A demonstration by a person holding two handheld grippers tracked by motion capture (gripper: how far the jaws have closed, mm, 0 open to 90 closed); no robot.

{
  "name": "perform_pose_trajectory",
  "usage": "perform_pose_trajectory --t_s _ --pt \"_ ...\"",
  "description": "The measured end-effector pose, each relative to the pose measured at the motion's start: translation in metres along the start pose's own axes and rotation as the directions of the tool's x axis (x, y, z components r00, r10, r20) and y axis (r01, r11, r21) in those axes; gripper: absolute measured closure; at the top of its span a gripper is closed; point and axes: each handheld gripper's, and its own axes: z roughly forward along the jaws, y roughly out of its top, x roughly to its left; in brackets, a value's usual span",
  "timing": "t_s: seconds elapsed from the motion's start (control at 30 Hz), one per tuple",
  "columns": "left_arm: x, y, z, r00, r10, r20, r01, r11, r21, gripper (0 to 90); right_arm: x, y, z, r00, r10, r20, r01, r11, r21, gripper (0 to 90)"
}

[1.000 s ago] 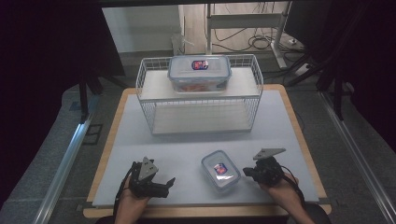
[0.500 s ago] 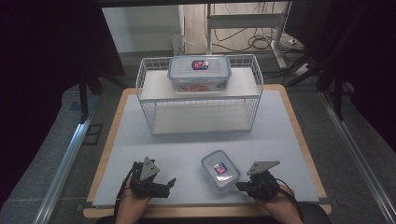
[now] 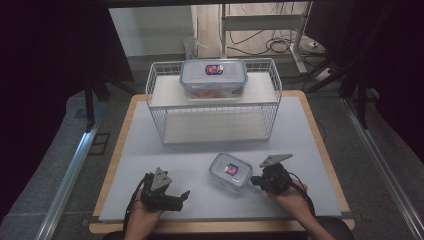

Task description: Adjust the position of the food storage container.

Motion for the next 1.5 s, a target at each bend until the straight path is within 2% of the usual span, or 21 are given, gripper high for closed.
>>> perform_pose_trajectory --t_s 0.07,0.17,0.23,0.3,0.37,0.47,0.53,0.7,0.8,0.97,1.07,1.23,1.3,1.4,1.5 --pt "0.000 0.001 0.001 1.0000 -0.001 0.001 0.001 0.9999 0.011 0.8 -0.004 0.005 0.005 1.0000 0.006 0.006 -0.006 1.000 -0.005 89.1" --pt "0.002 0.004 0.003 0.9994 -0.033 0.011 0.033 0.9994 0.003 1.9 -0.010 0.013 0.014 0.9999 0.011 0.012 -0.011 1.000 -0.011 89.2" --pt "0.003 0.005 0.004 0.9992 -0.039 0.005 0.039 0.9992 0.000 3.3 -0.012 0.017 0.018 0.9997 0.015 0.019 -0.015 1.000 -0.012 89.2" --pt "0.006 0.008 0.006 0.9986 -0.053 -0.009 0.053 0.9986 -0.008 5.9 -0.014 0.021 0.022 0.9997 0.005 0.026 -0.005 1.000 -0.017 89.1" --pt "0.010 0.011 0.008 0.9976 -0.069 0.006 0.069 0.9974 -0.019 11.1 -0.015 0.023 0.023 0.9993 0.003 0.037 -0.002 1.000 -0.016 89.1" --pt "0.016 0.019 0.012 0.9974 -0.068 0.024 0.069 0.9964 -0.048 25.2 -0.015 0.022 0.018 0.9994 0.007 0.033 -0.007 1.000 -0.025 89.1" --pt "0.019 0.026 0.020 0.9964 -0.071 0.046 0.073 0.9959 -0.052 40.7 -0.014 0.020 0.014 0.9996 0.013 0.026 -0.012 0.999 -0.035 89.0" --pt "0.020 0.043 0.050 0.9981 -0.046 0.042 0.047 0.9989 -0.005 73.3 -0.009 0.017 0.014 0.9998 0.007 0.019 -0.006 1.000 -0.029 88.7" --pt "0.021 0.052 0.069 0.9980 -0.035 0.053 0.034 0.9993 0.019 84.3 -0.008 0.017 0.015 0.9998 0.006 0.018 -0.006 1.000 -0.027 88.7" --pt "0.011 0.055 0.082 0.9953 -0.013 0.096 0.008 0.9989 0.047 87.3 -0.007 0.018 0.018 0.9997 0.001 0.023 0.000 1.000 -0.025 88.7" --pt "0.003 0.054 0.081 0.9970 0.032 0.070 -0.037 0.9970 0.068 87.6 -0.007 0.019 0.020 0.9996 0.005 0.029 -0.004 1.000 -0.022 89.0" --pt "-0.002 0.049 0.079 0.9970 0.009 0.077 -0.017 0.9956 0.093 88.0 -0.007 0.022 0.024 0.9993 -0.004 0.038 0.005 1.000 -0.022 89.2" --pt "-0.007 0.047 0.077 0.9977 0.000 0.067 -0.006 0.9953 0.096 88.9 -0.006 0.022 0.025 0.9990 -0.004 0.044 0.005 1.000 -0.020 89.2" --pt "-0.011 0.046 0.073 0.9968 -0.002 0.080 -0.006 0.9948 0.101 89.1 -0.007 0.022 0.026 0.9988 -0.009 0.048 0.010 1.000 -0.024 89.3" --pt "-0.013 0.043 0.069 0.9967 -0.011 0.080 0.002 0.9942 0.108 88.9 -0.006 0.022 0.026 0.9992 -0.003 0.039 0.004 1.000 -0.024 89.3"
